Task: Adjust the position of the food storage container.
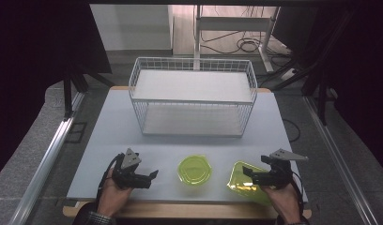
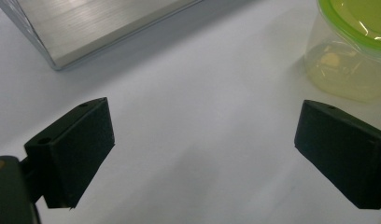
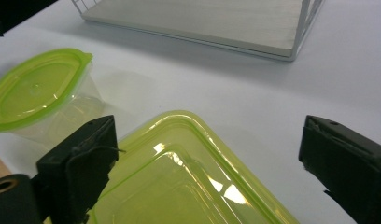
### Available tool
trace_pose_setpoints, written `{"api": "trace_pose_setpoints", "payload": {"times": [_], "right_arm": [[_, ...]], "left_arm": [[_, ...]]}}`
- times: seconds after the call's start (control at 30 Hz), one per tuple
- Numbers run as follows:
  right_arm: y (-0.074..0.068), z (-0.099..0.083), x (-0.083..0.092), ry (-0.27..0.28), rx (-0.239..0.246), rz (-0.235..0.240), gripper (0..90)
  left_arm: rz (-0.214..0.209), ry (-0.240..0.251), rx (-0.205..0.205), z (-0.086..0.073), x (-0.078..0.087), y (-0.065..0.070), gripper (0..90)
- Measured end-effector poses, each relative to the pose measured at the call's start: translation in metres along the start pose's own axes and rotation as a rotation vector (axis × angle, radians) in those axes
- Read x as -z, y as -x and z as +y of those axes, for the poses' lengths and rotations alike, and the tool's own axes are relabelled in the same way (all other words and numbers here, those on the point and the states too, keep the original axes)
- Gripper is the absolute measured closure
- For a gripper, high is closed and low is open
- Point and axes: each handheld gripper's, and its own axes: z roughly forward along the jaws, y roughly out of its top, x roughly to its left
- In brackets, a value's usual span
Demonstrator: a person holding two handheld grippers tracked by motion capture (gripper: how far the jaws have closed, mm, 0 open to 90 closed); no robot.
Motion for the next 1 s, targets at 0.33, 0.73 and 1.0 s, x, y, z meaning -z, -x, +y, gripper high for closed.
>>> {"api": "trace_pose_setpoints", "payload": {"times": [0.33,0.73,1.0], "right_arm": [[-0.006,0.001,0.002,-0.007,0.031,-0.028,14.1],[-0.008,-0.001,-0.001,-0.025,0.065,-0.048,15.5],[-0.009,-0.001,0.000,-0.028,0.097,-0.076,19.3]], "left_arm": [[-0.052,0.030,0.033,0.003,0.001,0.004,5.3],[-0.130,0.062,-0.018,0.011,0.007,0.021,31.4],[-0.178,0.081,-0.066,0.019,0.008,0.040,48.2]]}}
